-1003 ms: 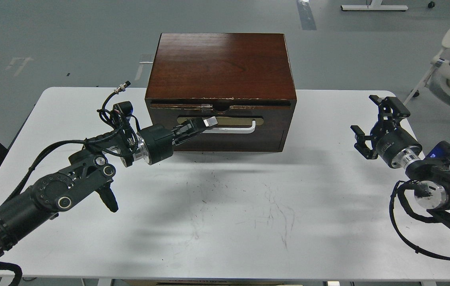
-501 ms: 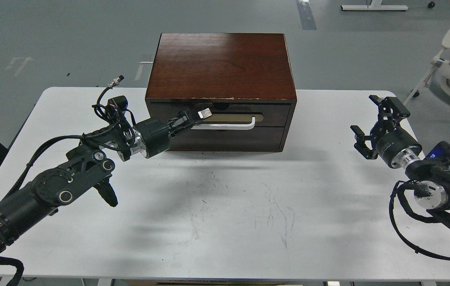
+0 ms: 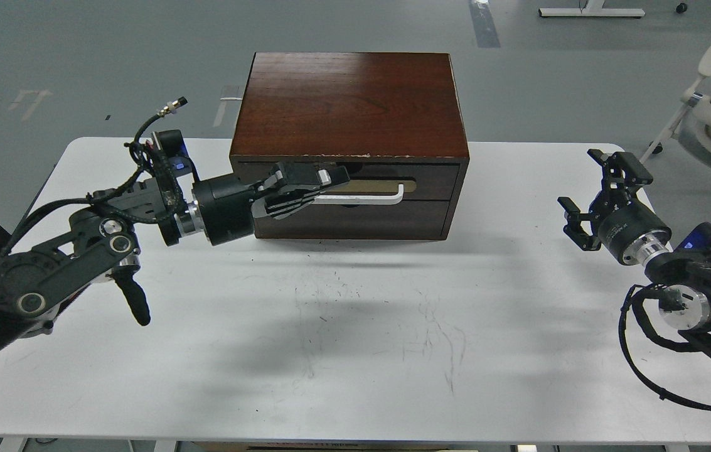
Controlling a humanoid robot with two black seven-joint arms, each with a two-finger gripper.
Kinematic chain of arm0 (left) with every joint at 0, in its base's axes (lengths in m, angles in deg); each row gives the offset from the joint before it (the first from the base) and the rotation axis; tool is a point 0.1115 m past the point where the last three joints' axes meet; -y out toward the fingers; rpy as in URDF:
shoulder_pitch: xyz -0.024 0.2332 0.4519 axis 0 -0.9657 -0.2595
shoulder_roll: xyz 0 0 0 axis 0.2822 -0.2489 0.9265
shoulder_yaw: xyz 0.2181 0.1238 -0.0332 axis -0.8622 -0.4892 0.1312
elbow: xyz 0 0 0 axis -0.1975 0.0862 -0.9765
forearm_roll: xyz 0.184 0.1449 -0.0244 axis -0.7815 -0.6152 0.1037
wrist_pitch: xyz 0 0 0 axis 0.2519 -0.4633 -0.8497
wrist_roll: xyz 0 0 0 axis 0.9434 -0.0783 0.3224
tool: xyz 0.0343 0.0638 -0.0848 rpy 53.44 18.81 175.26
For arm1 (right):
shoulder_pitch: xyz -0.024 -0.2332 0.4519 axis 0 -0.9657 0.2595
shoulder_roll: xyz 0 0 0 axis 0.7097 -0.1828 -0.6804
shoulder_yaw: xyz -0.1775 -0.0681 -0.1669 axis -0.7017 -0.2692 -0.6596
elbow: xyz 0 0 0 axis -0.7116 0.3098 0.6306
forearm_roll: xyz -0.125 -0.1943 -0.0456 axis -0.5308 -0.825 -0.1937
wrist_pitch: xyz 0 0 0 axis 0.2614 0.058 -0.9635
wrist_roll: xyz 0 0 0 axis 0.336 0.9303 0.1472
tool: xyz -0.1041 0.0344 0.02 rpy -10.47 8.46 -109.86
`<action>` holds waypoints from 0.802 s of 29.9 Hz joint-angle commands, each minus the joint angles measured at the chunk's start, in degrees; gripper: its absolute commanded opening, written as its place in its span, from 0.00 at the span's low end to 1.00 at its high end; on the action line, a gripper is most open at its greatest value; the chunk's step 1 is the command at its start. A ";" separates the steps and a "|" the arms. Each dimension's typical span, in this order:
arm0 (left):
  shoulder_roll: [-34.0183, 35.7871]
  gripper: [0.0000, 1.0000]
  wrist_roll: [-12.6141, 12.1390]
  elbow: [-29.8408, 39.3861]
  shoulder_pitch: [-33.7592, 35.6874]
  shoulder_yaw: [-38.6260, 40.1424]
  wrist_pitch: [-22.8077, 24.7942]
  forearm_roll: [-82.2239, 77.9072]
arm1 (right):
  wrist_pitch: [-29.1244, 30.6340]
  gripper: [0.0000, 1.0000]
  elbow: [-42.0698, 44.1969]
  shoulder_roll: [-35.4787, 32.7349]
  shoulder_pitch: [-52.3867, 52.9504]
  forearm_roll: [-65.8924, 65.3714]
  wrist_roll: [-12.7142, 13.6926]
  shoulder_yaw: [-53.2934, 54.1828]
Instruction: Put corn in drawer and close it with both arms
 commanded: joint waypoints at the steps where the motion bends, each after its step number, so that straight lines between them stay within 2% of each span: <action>1: 3.74 0.99 0.52 3.64 -0.09 2.43 0.06 9.92 | 0.04 1.00 -0.02 -0.16 0.79 -0.11 0.00 0.38; 7: 6.20 0.99 0.52 3.13 -0.44 8.23 0.06 24.18 | 0.13 1.00 0.15 -0.16 2.54 -0.11 0.00 1.61; 11: 8.13 0.99 0.52 1.81 -0.97 8.59 0.06 27.18 | -0.14 1.00 0.15 0.28 3.08 -0.11 0.00 1.62; 13: 9.10 0.99 0.52 1.37 -2.81 8.59 -2.00 29.64 | -0.40 1.00 0.33 0.81 3.08 -0.11 0.00 1.62; 15: 9.72 0.99 0.12 0.84 -6.58 8.59 -6.65 35.24 | -0.40 1.00 0.33 0.90 2.73 -0.11 0.00 1.62; 17: 9.90 0.99 -0.41 0.14 -8.35 8.59 -7.89 38.42 | -0.40 1.00 0.42 1.34 2.72 -0.11 0.00 1.62; 21: 9.11 0.99 -4.88 -3.72 -14.49 9.55 -7.11 43.27 | -0.40 1.00 0.50 3.53 2.46 -0.11 0.00 1.62; 24: 7.88 0.99 -5.59 -5.31 -17.48 11.39 -6.58 43.27 | -0.40 1.00 0.59 3.71 2.28 -0.11 0.00 1.62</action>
